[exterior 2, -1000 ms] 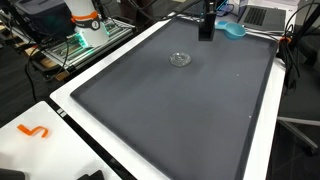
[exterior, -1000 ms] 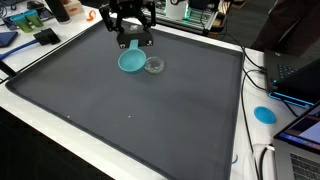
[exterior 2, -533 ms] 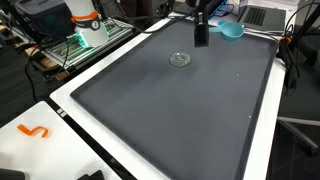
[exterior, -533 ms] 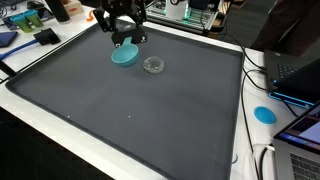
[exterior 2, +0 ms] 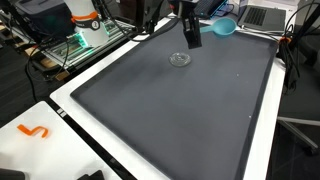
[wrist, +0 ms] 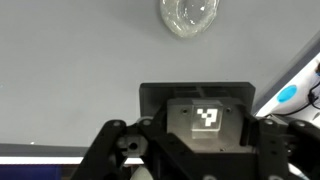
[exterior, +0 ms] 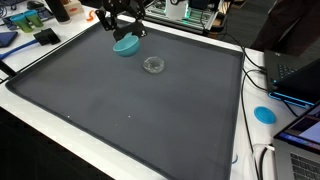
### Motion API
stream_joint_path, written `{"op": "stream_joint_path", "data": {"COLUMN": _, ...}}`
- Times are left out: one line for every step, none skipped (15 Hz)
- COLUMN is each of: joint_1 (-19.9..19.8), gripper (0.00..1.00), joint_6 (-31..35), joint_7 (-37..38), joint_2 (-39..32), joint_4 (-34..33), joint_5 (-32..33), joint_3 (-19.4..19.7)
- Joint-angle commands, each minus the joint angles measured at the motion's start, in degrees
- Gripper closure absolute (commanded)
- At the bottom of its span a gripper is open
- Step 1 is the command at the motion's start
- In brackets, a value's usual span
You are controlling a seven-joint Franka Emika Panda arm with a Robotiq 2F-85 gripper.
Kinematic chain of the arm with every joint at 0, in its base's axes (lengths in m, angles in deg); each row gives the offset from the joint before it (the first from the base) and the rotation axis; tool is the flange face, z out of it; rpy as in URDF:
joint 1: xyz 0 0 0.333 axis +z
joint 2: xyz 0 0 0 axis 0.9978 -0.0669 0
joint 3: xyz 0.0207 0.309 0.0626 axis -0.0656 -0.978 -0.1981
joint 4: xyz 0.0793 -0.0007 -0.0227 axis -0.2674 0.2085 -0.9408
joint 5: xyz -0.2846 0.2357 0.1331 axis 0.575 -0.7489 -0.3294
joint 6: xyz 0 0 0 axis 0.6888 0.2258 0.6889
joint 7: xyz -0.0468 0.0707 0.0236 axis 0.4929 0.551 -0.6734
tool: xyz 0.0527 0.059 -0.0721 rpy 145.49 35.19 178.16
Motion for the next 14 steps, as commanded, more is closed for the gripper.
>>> {"op": "stream_joint_path", "data": {"joint_1": -0.02, "gripper": 0.69, "joint_6": -0.12, "joint_7": -7.41, "joint_2": 3.17, "joint_4": 4.24, "joint_5": -6.22, "joint_3": 1.64}}
{"op": "stream_joint_path", "data": {"joint_1": 0.03, "gripper": 0.69, "joint_6": -0.31, "joint_7": -9.15, "joint_2": 3.44, "joint_4": 4.8, "joint_5": -7.6, "joint_3": 2.11}}
{"op": "stream_joint_path", "data": {"joint_1": 0.1, "gripper": 0.69, "joint_6": -0.37, "joint_7": -10.72, "joint_2": 3.68, "joint_4": 5.42, "joint_5": -8.79, "joint_3": 2.57}}
{"op": "stream_joint_path", "data": {"joint_1": 0.14, "gripper": 0.69, "joint_6": -0.58, "joint_7": -12.21, "joint_2": 3.92, "joint_4": 6.03, "joint_5": -9.86, "joint_3": 3.05}}
{"op": "stream_joint_path", "data": {"joint_1": 0.19, "gripper": 0.69, "joint_6": -0.71, "joint_7": -13.5, "joint_2": 4.19, "joint_4": 6.69, "joint_5": -10.68, "joint_3": 3.51}}
{"op": "stream_joint_path", "data": {"joint_1": 0.21, "gripper": 0.69, "joint_6": -0.91, "joint_7": -14.86, "joint_2": 4.36, "joint_4": 7.27, "joint_5": -11.43, "joint_3": 3.89}}
{"op": "stream_joint_path", "data": {"joint_1": 0.26, "gripper": 0.69, "joint_6": -1.12, "joint_7": -15.91, "joint_2": 4.49, "joint_4": 7.8, "joint_5": -11.94, "joint_3": 4.25}}
{"op": "stream_joint_path", "data": {"joint_1": 0.32, "gripper": 0.69, "joint_6": -1.29, "joint_7": -16.94, "joint_2": 4.63, "joint_4": 8.36, "joint_5": -12.36, "joint_3": 4.58}}
{"op": "stream_joint_path", "data": {"joint_1": 0.36, "gripper": 0.69, "joint_6": -1.61, "joint_7": -17.93, "joint_2": 4.75, "joint_4": 8.88, "joint_5": -12.75, "joint_3": 4.87}}
{"op": "stream_joint_path", "data": {"joint_1": 0.41, "gripper": 0.69, "joint_6": -1.69, "joint_7": -19.0, "joint_2": 4.88, "joint_4": 9.49, "joint_5": -13.2, "joint_3": 5.09}}
{"op": "stream_joint_path", "data": {"joint_1": 0.44, "gripper": 0.69, "joint_6": -1.93, "joint_7": -19.87, "joint_2": 4.93, "joint_4": 9.93, "joint_5": -13.58, "joint_3": 5.28}}
{"op": "stream_joint_path", "data": {"joint_1": 0.49, "gripper": 0.69, "joint_6": -2.1, "joint_7": -20.74, "joint_2": 5.08, "joint_4": 10.47, "joint_5": -14.06, "joint_3": 5.43}}
{"op": "stream_joint_path", "data": {"joint_1": 0.56, "gripper": 0.69, "joint_6": -2.22, "joint_7": -21.63, "joint_2": 5.28, "joint_4": 11.08, "joint_5": -14.44, "joint_3": 5.53}}
{"op": "stream_joint_path", "data": {"joint_1": 0.59, "gripper": 0.69, "joint_6": -2.31, "joint_7": -22.81, "joint_2": 5.47, "joint_4": 11.66, "joint_5": -15.15, "joint_3": 5.59}}
